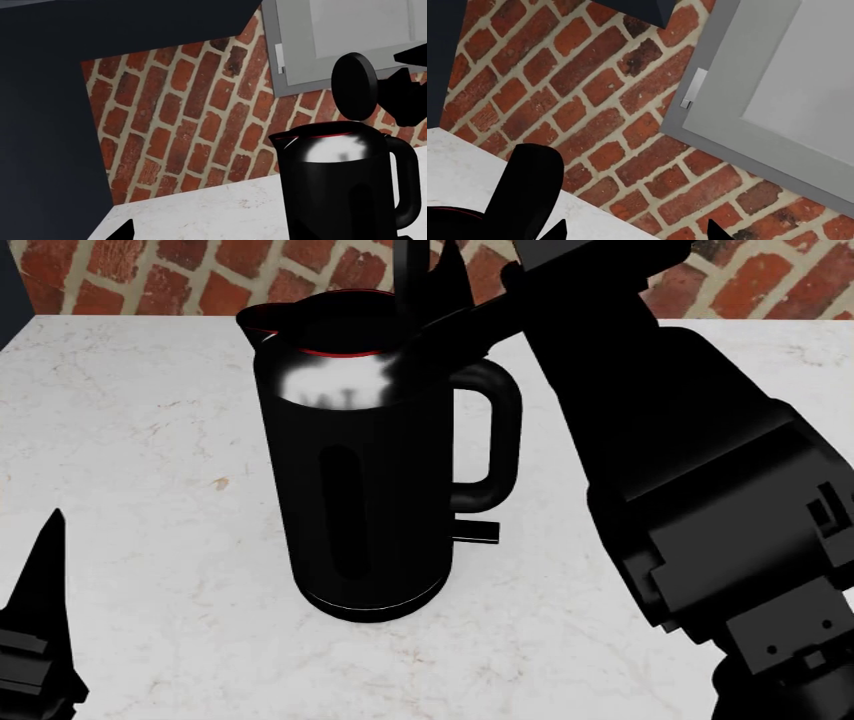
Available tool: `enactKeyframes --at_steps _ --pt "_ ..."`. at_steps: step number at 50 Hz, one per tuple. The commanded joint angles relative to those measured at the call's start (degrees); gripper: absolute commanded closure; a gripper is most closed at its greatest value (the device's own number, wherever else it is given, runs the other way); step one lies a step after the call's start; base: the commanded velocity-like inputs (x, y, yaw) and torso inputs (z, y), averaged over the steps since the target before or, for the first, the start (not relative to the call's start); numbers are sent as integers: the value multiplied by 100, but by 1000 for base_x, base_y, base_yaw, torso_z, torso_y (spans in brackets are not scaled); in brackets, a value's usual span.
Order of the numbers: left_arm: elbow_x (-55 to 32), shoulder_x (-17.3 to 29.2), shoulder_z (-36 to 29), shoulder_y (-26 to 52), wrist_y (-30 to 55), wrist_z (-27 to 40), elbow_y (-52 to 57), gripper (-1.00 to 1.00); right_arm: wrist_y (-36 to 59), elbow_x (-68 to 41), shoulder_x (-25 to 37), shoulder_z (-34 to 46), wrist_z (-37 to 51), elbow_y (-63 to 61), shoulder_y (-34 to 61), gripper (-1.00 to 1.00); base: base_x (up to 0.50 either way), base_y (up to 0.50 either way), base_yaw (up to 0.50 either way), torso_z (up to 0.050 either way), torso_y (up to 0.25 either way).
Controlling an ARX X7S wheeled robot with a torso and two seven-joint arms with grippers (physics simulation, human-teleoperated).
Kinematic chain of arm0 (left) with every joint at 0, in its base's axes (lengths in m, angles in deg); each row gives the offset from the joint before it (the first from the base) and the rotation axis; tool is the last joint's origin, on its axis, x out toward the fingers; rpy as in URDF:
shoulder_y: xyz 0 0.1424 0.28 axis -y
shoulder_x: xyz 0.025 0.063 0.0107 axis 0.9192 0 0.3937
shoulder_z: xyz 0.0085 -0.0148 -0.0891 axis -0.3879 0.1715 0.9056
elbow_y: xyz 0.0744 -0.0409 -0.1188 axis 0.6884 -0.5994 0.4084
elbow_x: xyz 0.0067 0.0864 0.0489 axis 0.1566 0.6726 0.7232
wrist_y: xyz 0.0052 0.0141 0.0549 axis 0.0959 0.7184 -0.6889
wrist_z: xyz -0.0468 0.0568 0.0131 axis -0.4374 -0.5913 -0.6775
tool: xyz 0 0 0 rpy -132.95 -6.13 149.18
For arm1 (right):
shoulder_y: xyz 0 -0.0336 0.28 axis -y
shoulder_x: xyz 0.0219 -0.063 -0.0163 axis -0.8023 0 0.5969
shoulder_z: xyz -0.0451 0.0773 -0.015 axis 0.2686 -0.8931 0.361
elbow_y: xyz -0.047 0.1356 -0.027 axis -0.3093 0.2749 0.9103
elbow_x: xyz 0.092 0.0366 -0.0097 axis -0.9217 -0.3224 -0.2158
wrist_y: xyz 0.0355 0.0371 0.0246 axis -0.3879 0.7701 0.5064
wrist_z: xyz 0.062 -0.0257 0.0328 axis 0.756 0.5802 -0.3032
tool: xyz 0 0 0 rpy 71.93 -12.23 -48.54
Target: Close the lid of the electric kettle.
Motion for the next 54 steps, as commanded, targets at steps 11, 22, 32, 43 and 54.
enactKeyframes --at_steps 11,22,32,43,54 --pt "236 99 58 -410 -331 -119 -69 -100 -218 68 -353 207 -152 328 120 -100 0 0 0 0 0" --pt "177 126 65 -382 -347 -82 -60 -100 -215 60 -461 286 -201 339 180 -100 0 0 0 0 0" --pt "186 167 85 -439 -402 -74 -80 -100 -251 16 -479 258 -201 326 162 -100 1 1 2 0 0" --pt "254 155 54 -511 -479 -93 -112 -100 391 -535 110 -404 389 -1309 -95 -100 0 1 1 0 0" --pt "254 74 -102 -357 -398 -87 -129 -100 1560 -1757 933 -1459 1324 -3948 -687 -100 0 0 0 0 0"
